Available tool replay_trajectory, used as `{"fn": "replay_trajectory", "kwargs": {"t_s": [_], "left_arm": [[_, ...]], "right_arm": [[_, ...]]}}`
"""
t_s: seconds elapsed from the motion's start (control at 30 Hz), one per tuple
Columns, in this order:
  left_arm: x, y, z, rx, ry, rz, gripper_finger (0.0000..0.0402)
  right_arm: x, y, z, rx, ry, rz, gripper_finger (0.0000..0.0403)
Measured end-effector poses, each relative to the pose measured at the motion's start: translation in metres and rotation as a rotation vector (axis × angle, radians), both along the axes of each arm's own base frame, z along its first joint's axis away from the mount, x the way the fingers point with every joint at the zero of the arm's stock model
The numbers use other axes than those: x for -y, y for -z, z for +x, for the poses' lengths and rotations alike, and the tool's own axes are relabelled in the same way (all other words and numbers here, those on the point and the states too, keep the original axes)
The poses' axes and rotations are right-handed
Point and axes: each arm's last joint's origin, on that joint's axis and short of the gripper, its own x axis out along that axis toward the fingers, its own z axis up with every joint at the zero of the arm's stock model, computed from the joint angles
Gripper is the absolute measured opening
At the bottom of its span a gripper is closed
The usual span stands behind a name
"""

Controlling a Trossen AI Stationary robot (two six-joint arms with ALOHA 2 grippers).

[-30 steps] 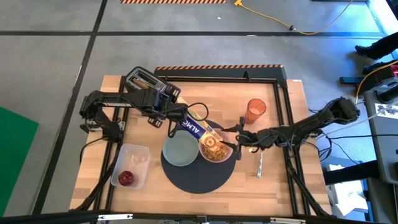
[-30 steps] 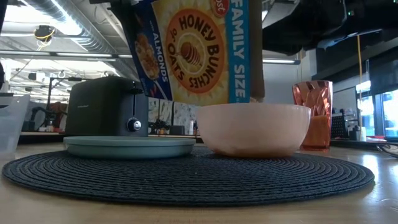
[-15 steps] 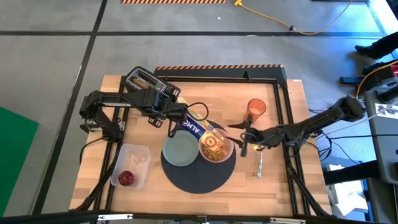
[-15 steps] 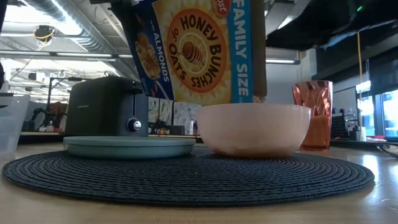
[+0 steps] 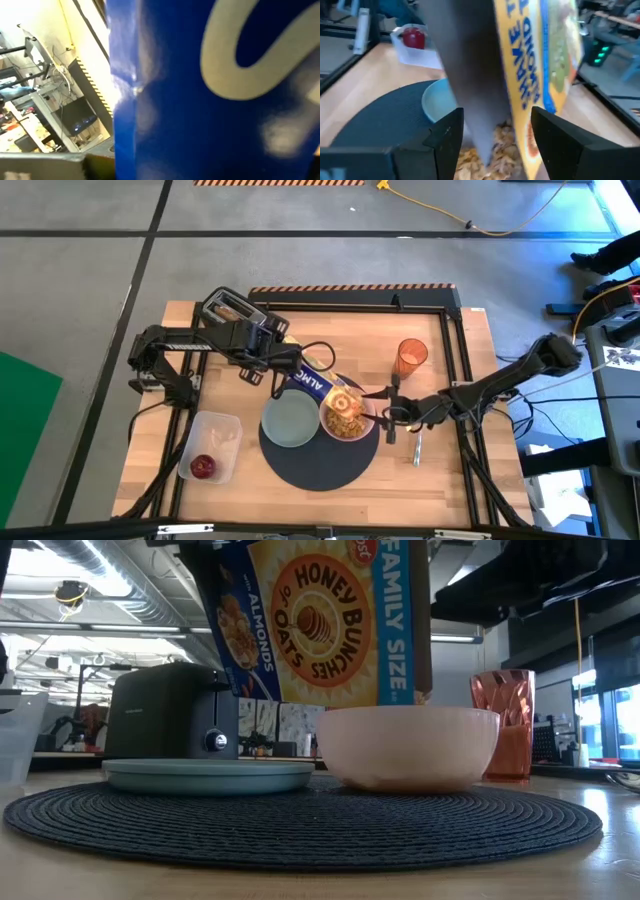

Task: Arrange a breakfast setting
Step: Pour the cereal into the light pink bowl

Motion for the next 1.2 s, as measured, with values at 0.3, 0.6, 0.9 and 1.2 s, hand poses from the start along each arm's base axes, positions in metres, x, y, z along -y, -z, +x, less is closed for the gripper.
{"fn": "replay_trajectory", "kwargs": {"t_s": [0.3, 0.6, 0.9, 1.2], "left_arm": [[0.0, 0.0, 0.0, -0.01, 0.017, -0.013, 0.0191], [0.001, 0.0, 0.0, -0.011, 0.019, -0.026, 0.0191], [0.001, 0.001, 0.0, -0.012, 0.02, -0.041, 0.0191], [0.002, 0.001, -0.001, -0.008, 0.01, -0.094, 0.0191]], "right_arm": [[0.001, 0.005, 0.007, 0.019, 0.112, -0.048, 0.022], [0.003, 0.002, 0.01, 0.044, 0.031, -0.019, 0.0123], [0.019, -0.006, 0.021, 0.037, -0.004, -0.011, 0.0045], [0.014, -0.059, 0.039, -0.202, -0.027, -0.118, 0.0007]]}}
